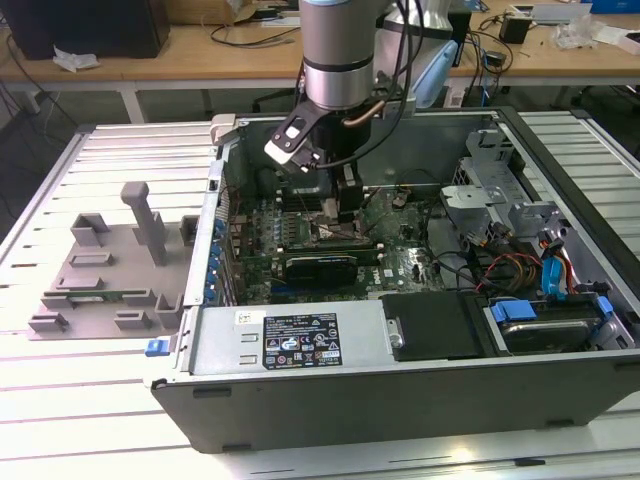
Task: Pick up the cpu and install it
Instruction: 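Place the cpu into insertion slot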
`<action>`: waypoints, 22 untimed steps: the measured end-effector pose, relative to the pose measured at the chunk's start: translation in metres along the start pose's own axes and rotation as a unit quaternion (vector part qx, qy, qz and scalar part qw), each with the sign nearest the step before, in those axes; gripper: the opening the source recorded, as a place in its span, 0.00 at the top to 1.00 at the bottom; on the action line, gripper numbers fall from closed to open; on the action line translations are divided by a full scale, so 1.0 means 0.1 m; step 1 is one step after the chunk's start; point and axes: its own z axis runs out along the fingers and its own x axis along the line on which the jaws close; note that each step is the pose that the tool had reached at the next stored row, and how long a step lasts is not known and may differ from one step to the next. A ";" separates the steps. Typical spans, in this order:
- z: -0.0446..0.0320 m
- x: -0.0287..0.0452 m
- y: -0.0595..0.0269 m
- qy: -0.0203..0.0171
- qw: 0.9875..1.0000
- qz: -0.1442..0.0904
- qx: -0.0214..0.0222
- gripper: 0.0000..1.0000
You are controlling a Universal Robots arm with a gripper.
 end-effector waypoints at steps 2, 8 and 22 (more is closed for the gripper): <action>0.021 0.014 0.000 0.000 1.000 0.001 0.000 0.46; 0.118 0.055 -0.001 0.000 1.000 0.003 0.000 0.46; 0.276 0.067 -0.046 0.000 1.000 0.006 0.000 0.46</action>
